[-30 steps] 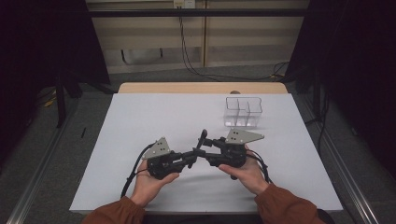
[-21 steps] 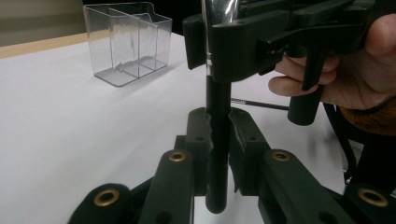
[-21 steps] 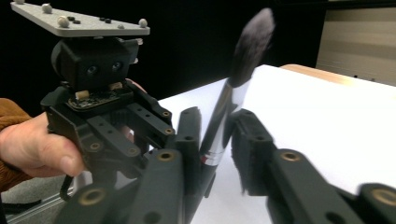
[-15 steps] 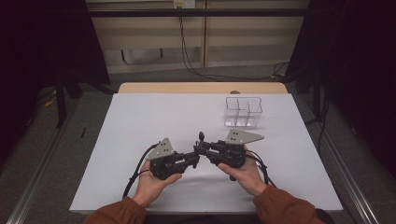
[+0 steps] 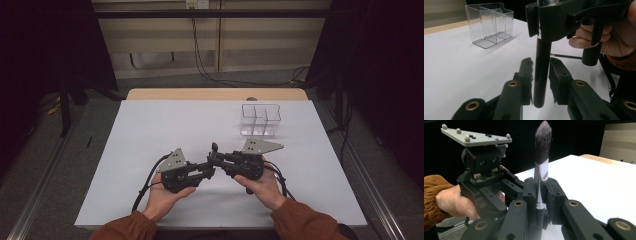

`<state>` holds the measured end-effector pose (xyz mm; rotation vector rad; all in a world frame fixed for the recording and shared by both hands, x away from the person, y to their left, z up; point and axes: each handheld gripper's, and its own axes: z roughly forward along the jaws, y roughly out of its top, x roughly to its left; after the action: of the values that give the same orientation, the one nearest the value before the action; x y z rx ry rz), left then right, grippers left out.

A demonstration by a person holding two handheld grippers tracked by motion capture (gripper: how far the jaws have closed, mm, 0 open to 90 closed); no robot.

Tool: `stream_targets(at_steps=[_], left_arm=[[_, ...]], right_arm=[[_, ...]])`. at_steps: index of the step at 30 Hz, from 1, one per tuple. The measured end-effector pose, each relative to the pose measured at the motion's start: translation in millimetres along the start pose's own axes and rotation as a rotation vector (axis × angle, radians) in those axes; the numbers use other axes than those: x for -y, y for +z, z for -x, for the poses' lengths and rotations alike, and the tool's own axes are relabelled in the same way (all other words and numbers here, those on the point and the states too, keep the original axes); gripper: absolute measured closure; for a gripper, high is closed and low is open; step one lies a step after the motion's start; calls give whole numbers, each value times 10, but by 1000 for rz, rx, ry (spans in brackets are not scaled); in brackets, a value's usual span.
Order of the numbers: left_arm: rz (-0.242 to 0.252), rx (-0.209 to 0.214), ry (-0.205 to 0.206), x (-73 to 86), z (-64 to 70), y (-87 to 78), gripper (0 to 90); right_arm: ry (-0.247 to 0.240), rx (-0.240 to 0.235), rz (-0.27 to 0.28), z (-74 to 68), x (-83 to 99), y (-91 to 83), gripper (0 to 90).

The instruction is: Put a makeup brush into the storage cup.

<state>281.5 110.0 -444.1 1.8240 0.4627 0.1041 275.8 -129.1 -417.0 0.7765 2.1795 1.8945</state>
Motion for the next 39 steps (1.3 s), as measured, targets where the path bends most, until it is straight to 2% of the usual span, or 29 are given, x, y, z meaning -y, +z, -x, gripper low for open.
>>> stream_targets(at_steps=[5,8,10,11,17,19,21,23,25,28,31,33,34,39], left_arm=[[8,-8,-8,-5,-1,-13,692],[10,-24,-7,-9,-9,-33,649],[11,-35,-17,-13,-17,-50,600],[12,-46,-28,-10,-23,-58,535],[13,-84,-43,2,-38,-92,381],[10,-108,-64,11,-58,-115,305],[-4,-138,-71,18,-83,-130,277],[0,-137,-85,22,-104,-141,224],[-5,-162,-73,15,-104,-152,191],[3,-170,-69,11,-105,-159,140],[10,-172,-59,16,-104,-165,133],[1,-204,-46,18,-98,-172,107],[-1,-212,-44,23,-100,-183,77],[9,-228,-57,38,-129,-267,46]], right_arm=[[-2,0,0,2,1,-3,793],[-6,6,2,18,-15,-23,792],[-4,11,7,37,-27,-44,792],[-1,16,11,54,-32,-65,792],[-5,19,7,66,-33,-89,792],[-4,25,8,68,-40,-109,792],[-4,26,10,75,-43,-117,792],[-2,35,13,102,-47,-136,792],[4,39,13,117,-46,-147,792],[3,43,14,124,-48,-159,792],[-3,46,17,125,-60,-192,792],[-2,49,22,132,-67,-207,792],[-3,57,26,151,-73,-237,792],[3,72,29,181,-73,-302,792]])
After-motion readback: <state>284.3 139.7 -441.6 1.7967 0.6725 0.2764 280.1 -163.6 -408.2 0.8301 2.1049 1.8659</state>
